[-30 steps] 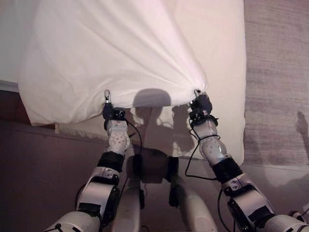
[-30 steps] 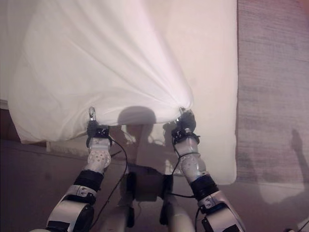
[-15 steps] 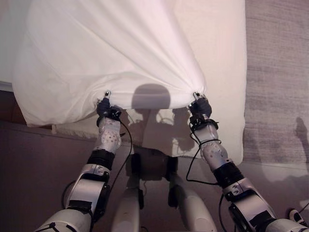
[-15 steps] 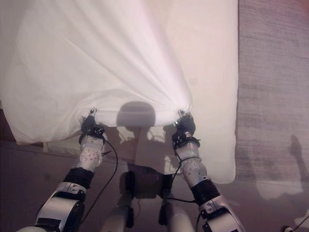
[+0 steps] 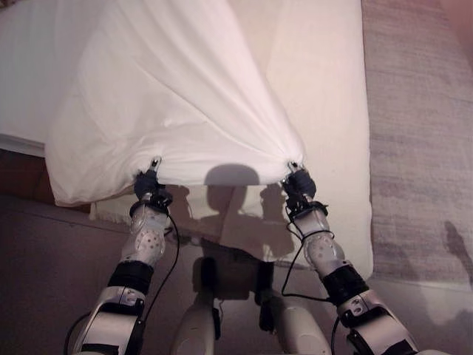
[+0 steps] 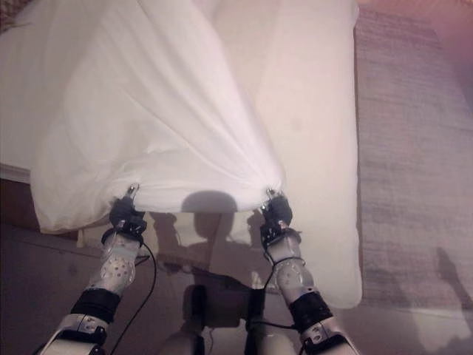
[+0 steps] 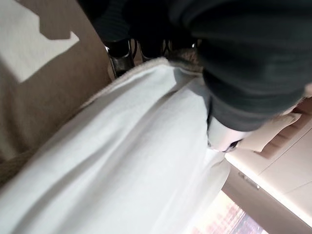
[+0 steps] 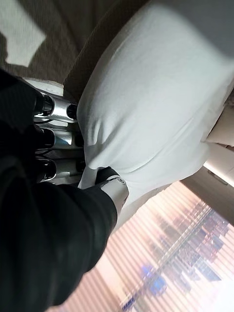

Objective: Make the bed

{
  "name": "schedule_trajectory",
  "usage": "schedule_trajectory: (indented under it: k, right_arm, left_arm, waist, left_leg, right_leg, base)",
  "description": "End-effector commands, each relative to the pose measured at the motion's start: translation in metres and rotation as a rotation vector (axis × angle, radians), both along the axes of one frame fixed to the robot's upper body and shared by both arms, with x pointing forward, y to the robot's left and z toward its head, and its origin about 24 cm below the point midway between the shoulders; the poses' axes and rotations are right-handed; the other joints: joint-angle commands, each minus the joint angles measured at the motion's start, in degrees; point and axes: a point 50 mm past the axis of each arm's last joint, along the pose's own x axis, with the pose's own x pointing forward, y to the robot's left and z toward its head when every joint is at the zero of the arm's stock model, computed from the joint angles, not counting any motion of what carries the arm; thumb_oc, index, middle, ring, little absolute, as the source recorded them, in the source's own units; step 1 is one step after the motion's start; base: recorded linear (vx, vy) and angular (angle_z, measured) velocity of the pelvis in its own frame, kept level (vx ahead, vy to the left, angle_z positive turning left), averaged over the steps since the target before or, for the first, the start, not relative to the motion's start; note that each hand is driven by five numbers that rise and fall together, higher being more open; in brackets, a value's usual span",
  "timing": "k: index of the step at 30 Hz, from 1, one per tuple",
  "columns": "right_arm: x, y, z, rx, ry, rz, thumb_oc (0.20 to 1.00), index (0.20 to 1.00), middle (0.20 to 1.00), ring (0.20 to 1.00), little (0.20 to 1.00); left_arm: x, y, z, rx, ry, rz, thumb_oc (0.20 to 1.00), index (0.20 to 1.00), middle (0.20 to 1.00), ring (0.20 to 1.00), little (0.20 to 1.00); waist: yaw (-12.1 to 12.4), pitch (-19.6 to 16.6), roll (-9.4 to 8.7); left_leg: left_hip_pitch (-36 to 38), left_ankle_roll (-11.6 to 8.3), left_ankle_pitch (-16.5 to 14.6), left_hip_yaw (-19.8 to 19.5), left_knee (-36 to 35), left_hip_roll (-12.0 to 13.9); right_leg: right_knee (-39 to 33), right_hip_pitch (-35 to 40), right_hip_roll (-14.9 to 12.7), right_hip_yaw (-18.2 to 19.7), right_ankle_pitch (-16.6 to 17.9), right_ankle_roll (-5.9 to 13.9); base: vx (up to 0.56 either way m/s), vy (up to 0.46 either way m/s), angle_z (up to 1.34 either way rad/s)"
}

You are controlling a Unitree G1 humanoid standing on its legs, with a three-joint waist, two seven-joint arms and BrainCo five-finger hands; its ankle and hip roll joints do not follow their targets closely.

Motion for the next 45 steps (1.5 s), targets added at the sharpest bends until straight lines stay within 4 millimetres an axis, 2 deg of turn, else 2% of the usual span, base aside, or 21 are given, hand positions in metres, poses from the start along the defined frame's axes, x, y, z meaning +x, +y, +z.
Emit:
schedule_trajectory:
  k: [1, 5, 6, 12, 13, 14, 18, 19, 23, 24, 25, 26, 27, 31, 34, 37, 39, 40, 42, 43, 45]
  right_arm:
    - [-0.038, -0.094, -0.038, -0.069, 0.104, -0.322, 0.2, 0.2, 0.2, 0.2, 0.2]
    - [-0.043, -0.091, -0.048, -0.078, 0.145, -0.302, 0.2, 0.2, 0.2, 0.2, 0.2]
    - [-0.044, -0.093, -0.052, -0.093, 0.164, -0.291, 0.2, 0.2, 0.2, 0.2, 0.2]
    - [-0.047, -0.095, -0.057, -0.134, 0.191, -0.271, 0.2, 0.2, 0.2, 0.2, 0.2]
    - [-0.045, -0.091, -0.056, -0.126, 0.186, -0.259, 0.2, 0.2, 0.2, 0.2, 0.2]
    - [-0.045, -0.091, -0.056, -0.125, 0.185, -0.259, 0.2, 0.2, 0.2, 0.2, 0.2]
    - [-0.047, -0.085, -0.061, -0.093, 0.2, -0.247, 0.2, 0.2, 0.2, 0.2, 0.2]
    - [-0.046, -0.079, -0.065, -0.094, 0.22, -0.228, 0.2, 0.2, 0.2, 0.2, 0.2]
    - [-0.045, -0.061, -0.075, -0.077, 0.259, -0.177, 0.2, 0.2, 0.2, 0.2, 0.2]
    - [-0.047, -0.051, -0.08, -0.065, 0.277, -0.148, 0.2, 0.2, 0.2, 0.2, 0.2]
    - [-0.047, -0.051, -0.08, -0.065, 0.277, -0.149, 0.2, 0.2, 0.2, 0.2, 0.2]
    - [-0.05, -0.04, -0.088, -0.058, 0.304, -0.108, 0.2, 0.2, 0.2, 0.2, 0.2]
    - [-0.05, -0.039, -0.088, -0.057, 0.304, -0.108, 0.2, 0.2, 0.2, 0.2, 0.2]
    - [-0.058, -0.025, -0.097, -0.044, 0.338, -0.055, 0.2, 0.2, 0.2, 0.2, 0.2]
    - [-0.059, -0.025, -0.098, -0.058, 0.352, -0.055, 0.2, 0.2, 0.2, 0.2, 0.2]
    - [-0.058, -0.023, -0.099, -0.087, 0.353, -0.039, 0.2, 0.2, 0.2, 0.2, 0.2]
    - [-0.057, -0.025, -0.098, -0.117, 0.353, -0.031, 0.2, 0.2, 0.2, 0.2, 0.2]
    - [-0.059, -0.027, -0.101, -0.139, 0.366, -0.024, 0.2, 0.2, 0.2, 0.2, 0.2]
    - [-0.061, -0.028, -0.103, -0.142, 0.374, -0.019, 0.2, 0.2, 0.2, 0.2, 0.2]
    - [-0.064, -0.031, -0.108, -0.155, 0.395, -0.016, 0.2, 0.2, 0.2, 0.2, 0.2]
    - [-0.065, -0.032, -0.109, -0.154, 0.4, -0.02, 0.2, 0.2, 0.2, 0.2, 0.2]
  left_arm:
    - [-0.019, 0.053, 0.005, 0.024, -0.062, 0.209, 0.2, 0.2, 0.2, 0.2, 0.2]
    - [-0.027, 0.045, -0.004, 0.018, -0.053, 0.189, 0.2, 0.2, 0.2, 0.2, 0.2]
    - [-0.032, 0.048, -0.007, 0.02, -0.053, 0.199, 0.2, 0.2, 0.2, 0.2, 0.2]
    - [-0.038, 0.048, -0.006, 0.014, -0.084, 0.21, 0.2, 0.2, 0.2, 0.2, 0.2]
    - [-0.038, 0.046, -0.001, 0.029, -0.109, 0.199, 0.2, 0.2, 0.2, 0.2, 0.2]
    - [-0.038, 0.046, -0.001, 0.029, -0.11, 0.199, 0.2, 0.2, 0.2, 0.2, 0.2]
    - [-0.033, 0.029, 0.004, 0.041, -0.149, 0.136, 0.2, 0.2, 0.2, 0.2, 0.2]
    - [-0.032, 0.026, 0.002, 0.052, -0.138, 0.12, 0.2, 0.2, 0.2, 0.2, 0.2]
    - [-0.037, 0.029, -0.011, 0.035, -0.08, 0.154, 0.2, 0.2, 0.2, 0.2, 0.2]
    - [-0.041, 0.031, -0.014, 0.031, -0.065, 0.163, 0.2, 0.2, 0.2, 0.2, 0.2]
    - [-0.041, 0.031, -0.014, 0.031, -0.065, 0.162, 0.2, 0.2, 0.2, 0.2, 0.2]
    - [-0.045, 0.033, -0.017, 0.023, -0.056, 0.18, 0.2, 0.2, 0.2, 0.2, 0.2]
    - [-0.046, 0.033, -0.017, 0.024, -0.056, 0.18, 0.2, 0.2, 0.2, 0.2, 0.2]
    - [-0.055, 0.035, -0.028, 0.018, 0.0, 0.21, 0.2, 0.2, 0.2, 0.2, 0.2]
    - [-0.058, 0.029, -0.042, 0.015, 0.061, 0.192, 0.2, 0.2, 0.2, 0.2, 0.2]
    - [-0.06, 0.029, -0.048, 0.033, 0.093, 0.193, 0.2, 0.2, 0.2, 0.2, 0.2]
    - [-0.062, 0.03, -0.05, 0.034, 0.099, 0.206, 0.2, 0.2, 0.2, 0.2, 0.2]
    - [-0.064, 0.032, -0.052, 0.023, 0.113, 0.229, 0.2, 0.2, 0.2, 0.2, 0.2]
    - [-0.065, 0.033, -0.053, 0.027, 0.119, 0.231, 0.2, 0.2, 0.2, 0.2, 0.2]
    - [-0.066, 0.036, -0.055, 0.029, 0.125, 0.243, 0.2, 0.2, 0.2, 0.2, 0.2]
    - [-0.067, 0.037, -0.056, 0.031, 0.132, 0.247, 0.2, 0.2, 0.2, 0.2, 0.2]
  waist:
    - [-0.72, -6.46, 1.89]
    - [-1.32, -8.84, 2.17]
    - [-1.35, -10.52, 2.43]
    - [-0.75, -13.1, 3.59]
    - [0.04, -13.04, 3.17]
    - [-0.05, -13.18, 3.03]
    - [-0.24, -13.72, 0.24]
    - [0.36, -13.84, 0.31]
    - [2.19, -13.81, 2.86]
    - [3.14, -14.51, 2.68]
    - [3.18, -14.17, 2.61]
    - [4.66, -14.96, 1.19]
    - [4.74, -14.74, 1.35]
    - [7.84, -17.4, -2.1]
    - [9.21, -18.24, -1.26]
    - [9.87, -17.04, -0.28]
    - [10.5, -15.66, 0.53]
    - [9.13, -15.0, 0.21]
    - [8.48, -15.08, 0.12]
    - [7.13, -15.61, -0.53]
    - [6.68, -15.84, -0.49]
  left_leg:
    - [-1.12, -2.67, -3.03, -1.07, 2.44, -1.26]
    - [0.59, -3.01, -6.11, -2.39, 5.73, 2.08]
    - [1.47, -3.71, -5.23, -3.16, 5.26, 5.85]
    - [1.09, -7.2, -2.13, -5.19, 4.62, 12.92]
    - [0.48, -7.95, -6.39, -8.22, 9.24, 10.74]
    - [0.06, -7.85, -6.29, -8.31, 9.44, 10.49]
    - [-3.69, -5.15, -14.71, -5.43, 18.36, 3.0]
    - [-3.84, -4.08, -15.08, -4.14, 18.25, 2.61]
    - [-1.55, -0.85, -10.93, -0.91, 12.3, -0.08]
    - [0.5, 0.28, -10.39, 0.29, 8.93, -1.74]
    - [0.34, 0.55, -9.26, 0.72, 8.71, -1.85]
    - [2.11, 0.58, -9.02, 2.67, 6.3, -3.77]
    - [1.76, 0.84, -7.84, 3.16, 6.21, -3.54]
    - [-0.08, 0.61, -5.19, 7.97, 5.08, -6.89]
    - [-5.96, -2.16, -1.28, 11.19, 7.64, -7.03]
    - [-9.31, -4.48, 0.25, 10.16, 11.07, -5.87]
    - [-11.18, -5.12, 0.48, 4.73, 14.68, -6.37]
    - [-10.89, -3.51, -2.94, 2.86, 18.31, -4.09]
    - [-9.24, -2.55, -4.91, 2.4, 18.51, -3.17]
    - [-6.4, -1.71, -7.64, -0.83, 19.51, 0.63]
    - [-4.62, -1.58, -7.85, -2.73, 18.78, 2.65]
  right_leg:
    - [6.45, -3.19, -1.21, -0.13, -2.68, 1.84]
    - [5.45, -2.12, -4.47, -1.44, -1.68, 2.72]
    - [4.81, -2.07, -6.12, -0.24, -1.07, 3.33]
    - [3.92, -1.13, -11.42, 2.06, 1.34, 6.24]
    - [0.91, -0.73, -13.59, 3.85, 6.31, 7.63]
    - [0.61, -0.85, -13.78, 3.79, 6.65, 7.7]
    - [-5.71, 0.35, -20.83, 4.75, 16.89, 9.09]
    - [-4.55, -0.16, -21.0, 3.01, 14.67, 8.42]
    - [12.6, -0.42, -16.45, -3.4, 4.06, 4.05]
    - [19.08, 0.97, -11.2, -6.89, -1.33, 4.13]
    - [19.16, 0.74, -11.5, -7.45, -0.78, 3.37]
    - [21.5, 4.25, -6.21, -10.18, -5.55, 4.44]
    - [21.11, 4.12, -6.13, -10.92, -4.66, 3.66]
    - [15.35, 10.76, 3.18, -8.16, -6.53, 4.69]
    - [1.72, 14.76, 8.4, -2.34, -12.33, -1.79]
    - [-0.75, 14.71, 8.75, -1.39, -10.96, -2.57]
    - [-1.67, 14.38, 7.47, -0.87, -9.54, -2.39]
    - [-2.77, 13.23, 4.1, -2.42, -7.21, -1.02]
    - [-2.91, 12.79, 3.06, -3.02, -6.47, -0.38]
    - [-3.43, 11.75, -0.08, -3.56, -5.24, 0.54]
    - [-3.59, 11.6, -1.0, -3.64, -5.02, 0.91]
  base:
    - [-0.11, -0.01, 0.58]
    - [-0.05, 0.154, 0.42]
    - [0.03, 0.262, 0.27]
    - [0.01, 0.436, 0.12]
    - [-0.06, 0.509, -0.35]
    - [-0.06, 0.554, -0.55]
    - [-0.09, 0.623, -0.26]
    - [-0.1, 0.668, -0.17]
    - [-0.14, 0.705, -0.31]
    - [-0.09, 0.526, -0.17]
    - [-0.04, 0.546, -0.41]
    - [-0.13, 0.234, -0.66]
    - [-0.16, 0.359, -0.8]
    - [-0.15, 0.119, -0.63]
    - [-0.26, 0.071, -0.43]
    - [-0.26, 0.094, -0.07]
    - [-0.23, 0.198, -0.15]
    - [-0.23, 0.222, -0.11]
    - [-0.13, 0.243, -0.02]
    - [-0.09, 0.252, 0.0]
    - [-0.02, 0.238, 0.09]
